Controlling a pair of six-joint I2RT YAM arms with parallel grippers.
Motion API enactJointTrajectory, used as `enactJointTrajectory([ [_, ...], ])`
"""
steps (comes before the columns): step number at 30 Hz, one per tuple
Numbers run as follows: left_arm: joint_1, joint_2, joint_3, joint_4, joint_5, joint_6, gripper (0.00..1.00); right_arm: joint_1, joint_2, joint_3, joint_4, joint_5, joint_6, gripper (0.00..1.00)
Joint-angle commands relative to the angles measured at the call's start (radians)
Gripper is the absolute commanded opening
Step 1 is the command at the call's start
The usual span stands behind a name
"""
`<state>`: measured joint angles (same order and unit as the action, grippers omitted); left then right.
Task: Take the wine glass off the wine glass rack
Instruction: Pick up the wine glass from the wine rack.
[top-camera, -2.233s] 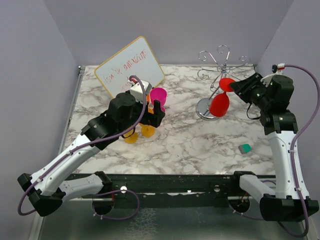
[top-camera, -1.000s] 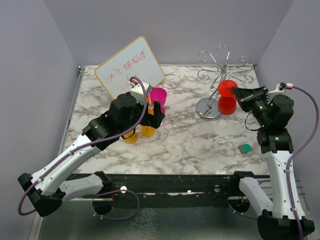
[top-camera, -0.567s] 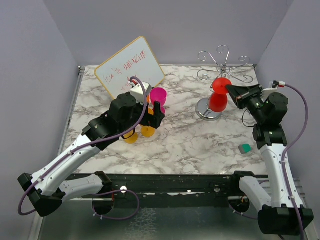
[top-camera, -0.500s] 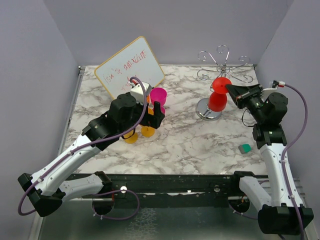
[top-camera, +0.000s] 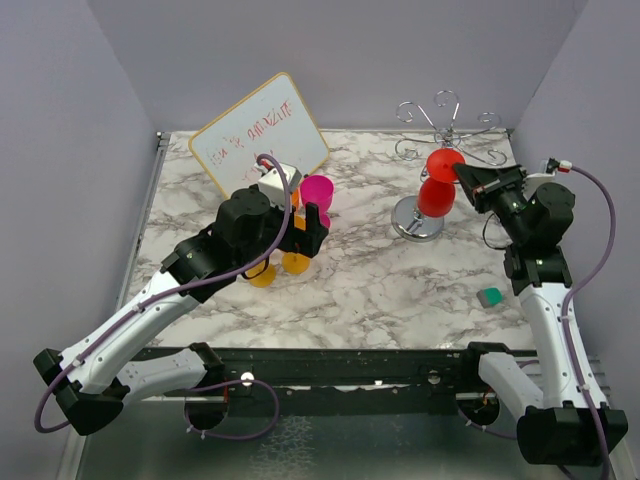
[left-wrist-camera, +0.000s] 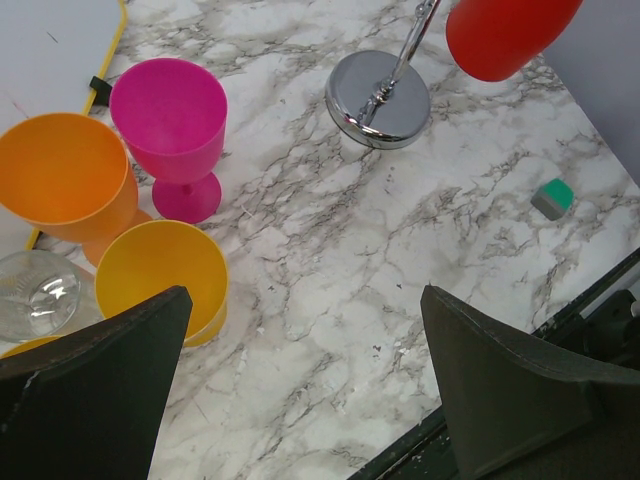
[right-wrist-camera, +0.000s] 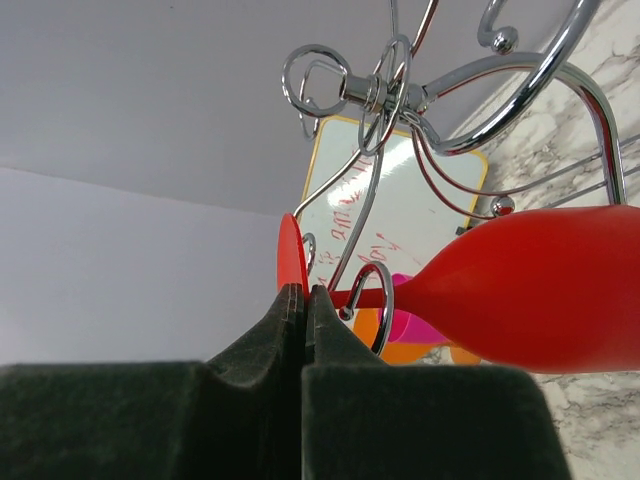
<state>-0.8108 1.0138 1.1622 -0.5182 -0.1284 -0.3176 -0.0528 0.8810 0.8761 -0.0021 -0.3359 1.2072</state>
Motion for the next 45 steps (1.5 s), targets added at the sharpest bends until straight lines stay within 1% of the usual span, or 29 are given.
enactJointTrajectory([
  [1, 0.004, -0.016, -0.013, -0.01, -0.023, -0.008, 0.99, -0.001, 0.017, 0.031, 0.069, 0.057, 0.016, 0.01],
  [4, 0.004, -0.017, -0.013, -0.011, -0.024, -0.006, 0.99, 0.0, 0.031, 0.042, 0.086, 0.056, 0.025, 0.0],
  [7, 0.005, -0.02, -0.015, -0.012, -0.027, -0.007, 0.99, -0.001, 0.032, 0.053, 0.076, 0.088, 0.02, 0.01],
  [12, 0.005, -0.018, -0.016, -0.014, -0.025, -0.008, 0.99, 0.0, 0.015, 0.091, 0.007, 0.193, -0.04, 0.0],
  [14, 0.004, -0.017, -0.015, -0.014, -0.024, -0.008, 0.99, -0.001, 0.009, 0.116, -0.049, 0.234, -0.076, 0.0],
  [22, 0.005, -0.004, 0.001, -0.014, -0.019, -0.003, 0.99, -0.001, -0.05, 0.115, -0.134, 0.309, -0.131, 0.0],
  [26, 0.004, -0.009, -0.01, -0.016, -0.015, -0.004, 0.99, -0.001, -0.07, 0.122, -0.154, 0.296, -0.145, 0.01],
  [28, 0.005, -0.01, -0.012, -0.016, 0.015, 0.006, 0.99, 0.0, -0.08, 0.136, -0.175, 0.29, -0.163, 0.01],
  [32, 0.004, 0.007, 0.001, -0.028, 0.063, 0.012, 0.99, 0.0, -0.123, 0.159, -0.249, 0.33, -0.243, 0.01],
  [35, 0.004, 0.014, 0.005, -0.032, 0.071, 0.014, 0.99, 0.0, -0.167, 0.174, -0.3, 0.362, -0.301, 0.0],
  [43, 0.004, 0.008, 0.01, -0.033, 0.091, 0.013, 0.99, -0.001, -0.235, 0.24, -0.446, 0.344, -0.464, 0.01],
  [45, 0.004, 0.002, 0.01, -0.037, 0.092, 0.019, 0.99, 0.0, -0.243, 0.264, -0.483, 0.272, -0.519, 0.0],
])
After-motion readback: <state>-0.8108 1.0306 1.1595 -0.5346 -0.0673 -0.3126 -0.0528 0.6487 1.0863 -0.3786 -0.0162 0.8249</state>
